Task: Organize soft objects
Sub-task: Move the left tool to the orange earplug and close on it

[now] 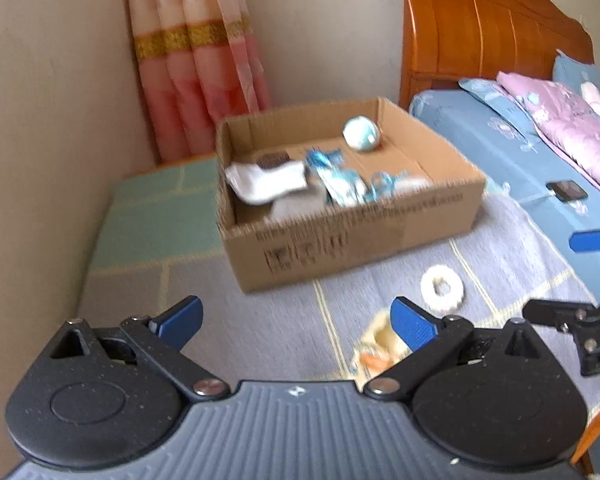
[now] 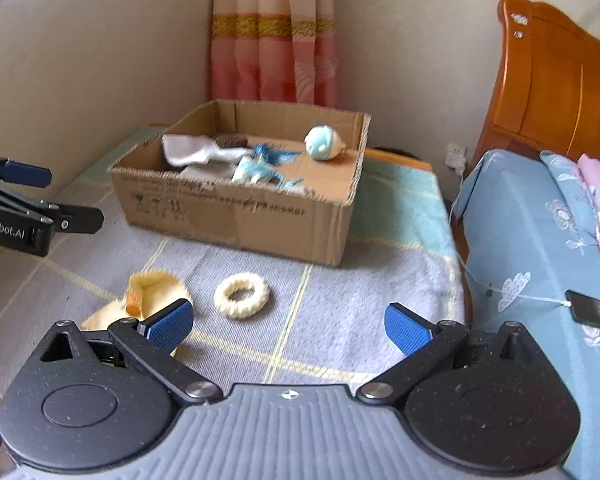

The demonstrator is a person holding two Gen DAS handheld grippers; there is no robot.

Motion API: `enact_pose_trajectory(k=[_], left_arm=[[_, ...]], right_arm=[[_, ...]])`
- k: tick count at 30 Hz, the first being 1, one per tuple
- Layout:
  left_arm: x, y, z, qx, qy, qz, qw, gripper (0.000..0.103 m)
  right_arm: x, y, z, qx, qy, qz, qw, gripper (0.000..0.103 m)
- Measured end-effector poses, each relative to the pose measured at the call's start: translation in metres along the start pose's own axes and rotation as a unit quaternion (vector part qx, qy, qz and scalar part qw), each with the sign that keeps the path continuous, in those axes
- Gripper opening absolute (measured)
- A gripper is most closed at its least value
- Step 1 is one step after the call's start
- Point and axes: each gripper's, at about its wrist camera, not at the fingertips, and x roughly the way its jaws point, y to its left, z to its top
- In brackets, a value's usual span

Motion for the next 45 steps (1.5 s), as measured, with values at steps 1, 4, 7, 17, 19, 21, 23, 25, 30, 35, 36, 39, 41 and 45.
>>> enact_pose_trajectory(k=[1,4,7,17,19,21,23,25,30,35,36,39,41,45], left_arm=[[0.003,-0.001,-0.004,0.003,0.005,0.0,1.0,0.1],[0.007,-0.01,-0.018,0.028,0.006,0.006,0.9996,0.1],[0.008,-0.018,-0.028,0.057,-0.001,0.001,0.9984,0.099],[0.024,-0.02,-0.039,0.063,0.012,-0.062,0.996,0.059],[0.024,-0.02,-0.039,0.067,0.011,-0.072,0.9951,0.051],[0.026,-0.022,-0.039,0.072,0.014,-0.081,0.9939,0.045],[0.028,-0.023,-0.039,0.077,0.017,-0.086,0.9932,0.038],[0.031,-0.025,-0.039,0.083,0.02,-0.092,0.9921,0.033],[0.035,-0.026,-0.039,0.084,0.02,-0.103,0.991,0.032],[0.039,-0.029,-0.038,0.091,0.025,-0.114,0.989,0.023],[0.039,-0.029,-0.038,0.093,0.025,-0.114,0.9888,0.023],[0.04,-0.029,-0.038,0.094,0.027,-0.115,0.9886,0.021],[0.039,-0.028,-0.038,0.091,0.026,-0.116,0.9888,0.021],[0.034,-0.025,-0.037,0.086,0.021,-0.114,0.9895,0.02]], right_arm=[[0.002,0.001,-0.002,-0.001,0.004,0.0,1.0,0.103],[0.006,0.003,-0.007,-0.003,0.014,-0.001,1.0,0.103],[0.008,0.003,-0.01,0.001,0.019,0.004,1.0,0.103],[0.023,0.007,-0.012,0.004,0.042,0.012,0.999,0.103],[0.026,0.009,-0.014,0.003,0.047,0.015,0.999,0.103],[0.027,0.01,-0.015,0.002,0.052,0.019,0.998,0.103],[0.029,0.011,-0.016,0.0,0.056,0.023,0.998,0.103],[0.031,0.012,-0.018,-0.003,0.059,0.025,0.998,0.103],[0.033,0.013,-0.022,-0.006,0.067,0.03,0.997,0.103],[0.034,0.012,-0.023,-0.003,0.07,0.032,0.997,0.103],[0.034,0.012,-0.022,-0.003,0.07,0.032,0.997,0.103],[0.035,0.013,-0.022,-0.002,0.072,0.033,0.997,0.103],[0.035,0.013,-0.022,-0.001,0.072,0.033,0.997,0.103],[0.035,0.013,-0.022,-0.001,0.072,0.033,0.997,0.103]])
